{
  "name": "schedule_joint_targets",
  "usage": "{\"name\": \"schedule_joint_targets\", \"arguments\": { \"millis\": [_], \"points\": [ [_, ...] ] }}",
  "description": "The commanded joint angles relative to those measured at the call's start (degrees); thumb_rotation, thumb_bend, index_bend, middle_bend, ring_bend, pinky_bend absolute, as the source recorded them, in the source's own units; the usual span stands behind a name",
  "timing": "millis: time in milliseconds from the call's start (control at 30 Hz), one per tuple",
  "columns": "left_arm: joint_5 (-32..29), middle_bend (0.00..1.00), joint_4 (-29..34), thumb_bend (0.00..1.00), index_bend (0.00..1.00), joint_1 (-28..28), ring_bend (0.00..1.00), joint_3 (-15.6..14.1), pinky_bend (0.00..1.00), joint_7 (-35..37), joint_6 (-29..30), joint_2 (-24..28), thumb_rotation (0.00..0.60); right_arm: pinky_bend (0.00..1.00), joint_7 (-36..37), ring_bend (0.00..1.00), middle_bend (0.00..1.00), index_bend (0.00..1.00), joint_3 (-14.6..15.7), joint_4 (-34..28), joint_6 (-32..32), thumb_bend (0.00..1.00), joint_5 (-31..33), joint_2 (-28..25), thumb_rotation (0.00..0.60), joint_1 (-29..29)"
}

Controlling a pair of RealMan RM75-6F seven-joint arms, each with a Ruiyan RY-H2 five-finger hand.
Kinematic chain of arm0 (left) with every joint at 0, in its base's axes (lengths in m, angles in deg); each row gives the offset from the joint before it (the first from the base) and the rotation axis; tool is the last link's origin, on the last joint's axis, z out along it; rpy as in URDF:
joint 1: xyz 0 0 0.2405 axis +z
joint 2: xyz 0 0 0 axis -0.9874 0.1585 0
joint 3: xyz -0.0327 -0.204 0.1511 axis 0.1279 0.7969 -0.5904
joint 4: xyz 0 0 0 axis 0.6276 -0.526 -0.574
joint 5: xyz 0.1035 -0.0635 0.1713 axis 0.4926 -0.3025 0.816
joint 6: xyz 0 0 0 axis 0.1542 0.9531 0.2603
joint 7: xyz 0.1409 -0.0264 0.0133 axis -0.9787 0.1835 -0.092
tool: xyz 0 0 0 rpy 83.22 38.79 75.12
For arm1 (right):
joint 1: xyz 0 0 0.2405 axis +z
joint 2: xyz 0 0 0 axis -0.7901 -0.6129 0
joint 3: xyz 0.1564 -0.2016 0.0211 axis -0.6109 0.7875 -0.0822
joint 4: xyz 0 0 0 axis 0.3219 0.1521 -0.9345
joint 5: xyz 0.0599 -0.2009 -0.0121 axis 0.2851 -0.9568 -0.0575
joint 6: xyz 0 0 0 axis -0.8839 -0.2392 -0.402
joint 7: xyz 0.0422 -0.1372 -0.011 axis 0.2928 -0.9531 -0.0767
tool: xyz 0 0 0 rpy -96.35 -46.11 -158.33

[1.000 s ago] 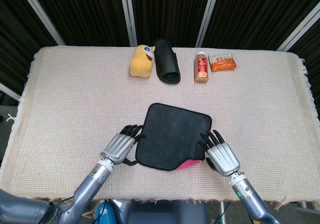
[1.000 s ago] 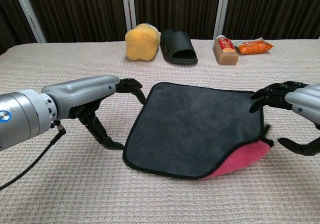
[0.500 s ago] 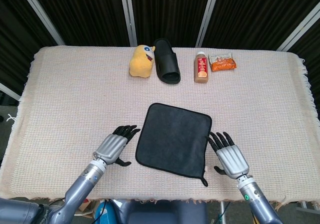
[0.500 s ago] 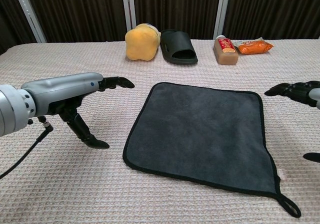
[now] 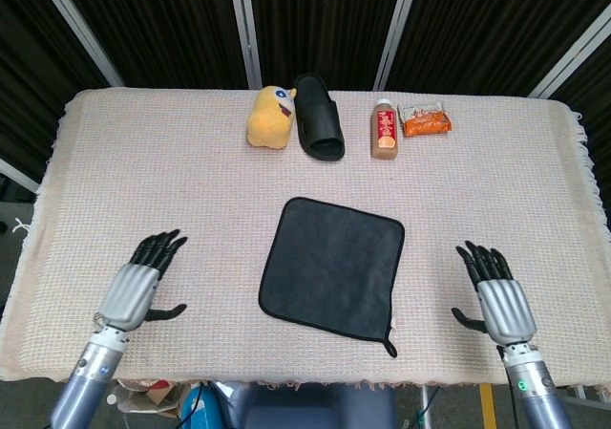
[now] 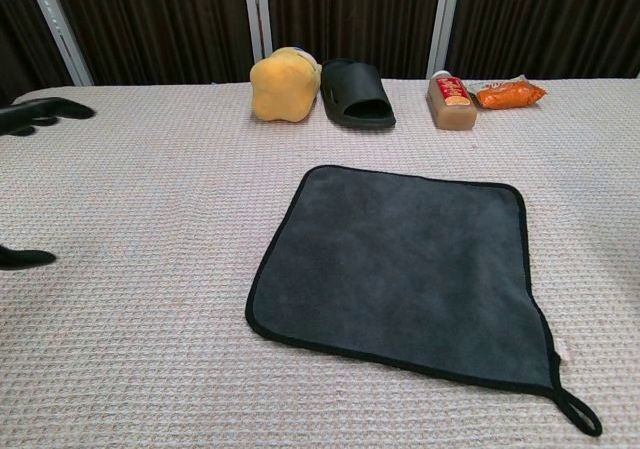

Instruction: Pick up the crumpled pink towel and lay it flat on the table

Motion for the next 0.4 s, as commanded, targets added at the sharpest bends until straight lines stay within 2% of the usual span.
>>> {"name": "schedule_joint_targets", "arguments": {
  "millis": [33,200,400],
  "points": [
    [4.76,0.00,-6.43,0.07,0.00,6.40,0.00,-3.52,0.00,3.80,6.90,2.81,0.600,0.00,4.33,0.00,0.00,0.00,-0.41,4.48,4.43,0.21,-0.11,-1.18,0.600,-3.70],
    [7.79,0.00,-13.35,0.07,0.00,12.07,0.00,-4.76,0.00,6.17,12.05,3.14,0.600,0.00,7.97,0.00,0.00,0.00,-0.32,6.69,7.28,0.21,-1.30,-2.46,0.600,-6.31],
    [6.98,0.00,-18.24,0.07,0.00,16.07,0.00,-3.42,0.00,11.15,13.85,3.76,0.600,0.00,10.20,0.00,0.00,0.00,-0.88,6.87,9.07,0.21,-2.77,-2.94,0.600,-7.69]
  ]
}}
